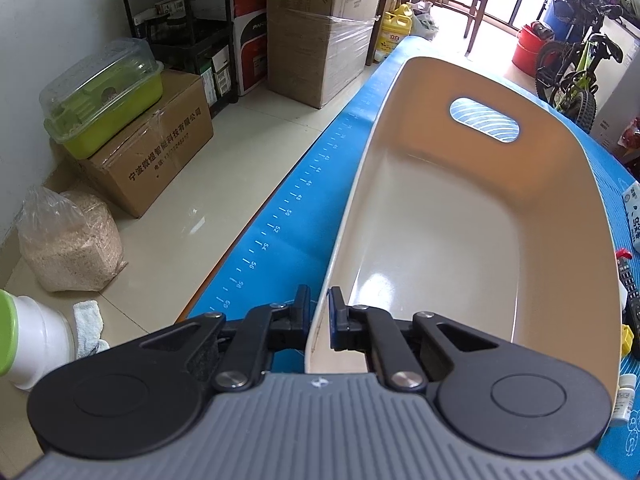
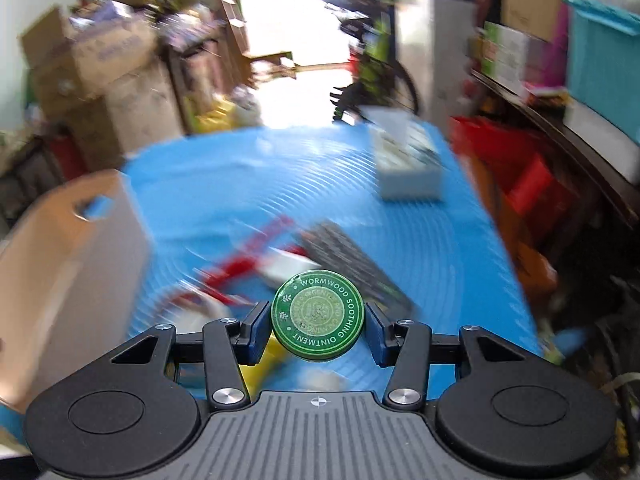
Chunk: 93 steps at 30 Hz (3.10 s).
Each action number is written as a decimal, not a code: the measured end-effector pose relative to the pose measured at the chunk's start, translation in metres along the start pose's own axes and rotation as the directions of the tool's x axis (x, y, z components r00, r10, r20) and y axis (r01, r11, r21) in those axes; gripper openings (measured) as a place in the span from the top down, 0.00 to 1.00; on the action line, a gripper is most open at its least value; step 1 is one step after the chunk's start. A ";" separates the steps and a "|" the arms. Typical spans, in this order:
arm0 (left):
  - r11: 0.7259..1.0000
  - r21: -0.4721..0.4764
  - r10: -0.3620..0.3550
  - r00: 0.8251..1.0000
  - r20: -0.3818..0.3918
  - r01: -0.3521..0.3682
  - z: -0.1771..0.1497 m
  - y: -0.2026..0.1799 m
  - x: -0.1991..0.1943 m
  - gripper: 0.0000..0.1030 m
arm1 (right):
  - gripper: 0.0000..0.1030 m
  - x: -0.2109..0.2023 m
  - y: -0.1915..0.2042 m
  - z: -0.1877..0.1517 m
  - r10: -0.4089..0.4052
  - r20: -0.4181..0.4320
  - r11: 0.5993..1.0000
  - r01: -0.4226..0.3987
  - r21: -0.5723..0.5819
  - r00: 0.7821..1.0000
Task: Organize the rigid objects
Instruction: 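Grasp the basket rim with the left tool while the right tool grasps the green tin, then carry the green tin into the basket and release it with the right tool, then move the right tool back to the white pill bottle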
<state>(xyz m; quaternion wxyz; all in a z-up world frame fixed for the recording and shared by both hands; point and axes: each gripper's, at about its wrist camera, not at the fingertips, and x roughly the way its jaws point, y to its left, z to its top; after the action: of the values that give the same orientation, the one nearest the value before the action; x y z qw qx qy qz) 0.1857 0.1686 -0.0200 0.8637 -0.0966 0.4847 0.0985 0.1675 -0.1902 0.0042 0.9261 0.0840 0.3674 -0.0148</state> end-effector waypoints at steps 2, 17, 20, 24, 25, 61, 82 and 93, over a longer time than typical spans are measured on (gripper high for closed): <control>1.000 0.005 0.004 1.000 0.003 -0.004 0.000 -0.001 0.000 0.89 | 0.47 0.002 0.023 0.013 0.063 0.013 0.998 -0.063 -0.012 0.998; 1.000 0.003 -0.007 1.000 0.000 0.007 0.000 0.001 0.000 0.90 | 0.47 0.034 0.170 0.013 0.226 -0.053 0.941 -0.233 -0.245 0.973; 1.000 0.002 -0.009 1.000 0.000 0.009 0.000 0.001 -0.001 0.90 | 0.47 0.031 0.184 0.009 0.225 -0.046 0.926 -0.229 -0.302 0.973; 1.000 0.002 -0.010 1.000 0.000 0.010 0.000 0.000 -0.001 0.90 | 0.47 0.029 0.195 0.007 0.237 -0.042 0.912 -0.237 -0.334 0.971; 1.000 0.002 -0.009 1.000 0.001 0.009 0.000 0.000 -0.001 0.90 | 0.47 0.031 0.199 0.007 0.239 -0.051 0.910 -0.242 -0.337 0.970; 0.999 -0.012 -0.030 1.000 0.004 0.031 0.000 0.003 -0.002 0.90 | 0.31 0.046 0.222 -0.005 0.269 -0.293 0.891 -0.352 -0.287 0.918; 0.999 -0.023 -0.034 0.999 0.001 0.035 0.001 0.005 -0.002 0.90 | 0.16 -0.005 0.063 0.007 0.113 -0.086 0.987 -0.122 -0.104 0.990; 0.999 -0.026 -0.035 0.999 0.001 0.035 0.001 0.005 -0.002 0.90 | 0.17 0.016 -0.016 -0.045 -0.044 -0.177 0.999 0.039 -0.029 0.983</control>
<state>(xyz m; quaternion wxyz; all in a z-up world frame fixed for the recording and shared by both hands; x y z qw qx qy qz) 0.1839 0.1735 -0.0178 0.8642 -0.1161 0.4812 0.0898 0.1471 -0.1983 -0.0409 0.8903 0.0657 0.4502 -0.0220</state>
